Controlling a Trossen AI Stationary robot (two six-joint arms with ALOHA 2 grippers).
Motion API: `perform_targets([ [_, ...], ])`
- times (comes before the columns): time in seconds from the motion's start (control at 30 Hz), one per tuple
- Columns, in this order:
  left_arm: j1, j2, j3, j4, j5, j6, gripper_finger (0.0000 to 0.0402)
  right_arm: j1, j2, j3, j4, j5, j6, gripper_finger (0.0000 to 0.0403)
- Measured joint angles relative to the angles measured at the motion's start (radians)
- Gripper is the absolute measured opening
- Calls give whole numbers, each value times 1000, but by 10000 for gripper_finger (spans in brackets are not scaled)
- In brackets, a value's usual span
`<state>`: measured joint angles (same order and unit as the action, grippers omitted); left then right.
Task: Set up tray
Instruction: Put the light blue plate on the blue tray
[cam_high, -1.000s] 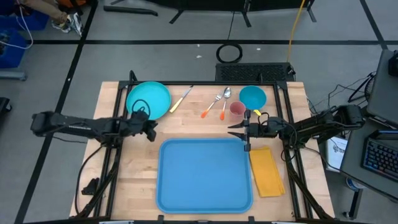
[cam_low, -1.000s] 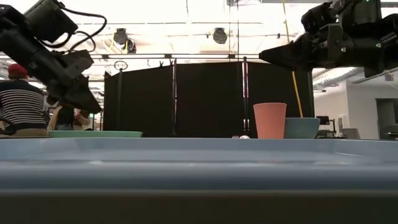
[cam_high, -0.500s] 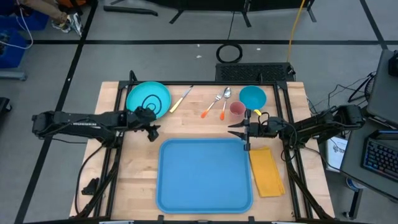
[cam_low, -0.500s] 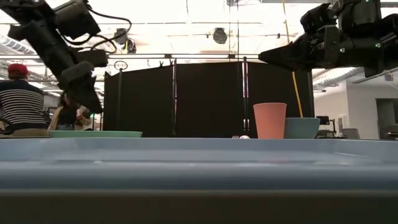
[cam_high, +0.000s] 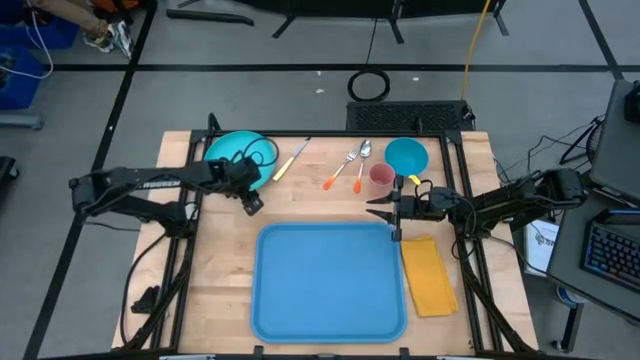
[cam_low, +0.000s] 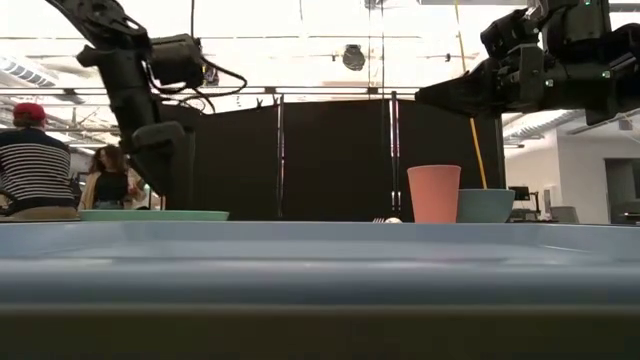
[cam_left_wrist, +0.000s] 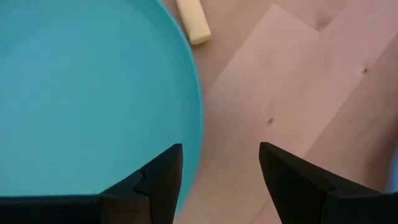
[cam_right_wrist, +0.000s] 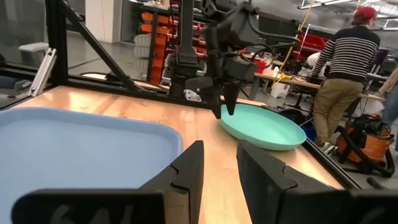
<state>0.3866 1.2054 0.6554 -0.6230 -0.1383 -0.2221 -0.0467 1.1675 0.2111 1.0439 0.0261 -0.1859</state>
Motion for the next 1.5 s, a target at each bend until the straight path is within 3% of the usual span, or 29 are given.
perform_targets([
  [0.27, 60, 93, 10, 1, 7, 47, 219, 0, 0, 0, 1, 0, 2, 86],
  [1.03, 153, 180, 9, 60, 78, 142, 215, 0, 0, 0, 0, 4, 6, 86],
  [1.13, 154, 182, 9, 72, 81, 154, 195, 0, 0, 0, 0, 4, 6, 86],
  [1.5, 153, 181, 9, 84, 88, 217, 55, 0, 0, 0, -1, 6, 1, 86],
])
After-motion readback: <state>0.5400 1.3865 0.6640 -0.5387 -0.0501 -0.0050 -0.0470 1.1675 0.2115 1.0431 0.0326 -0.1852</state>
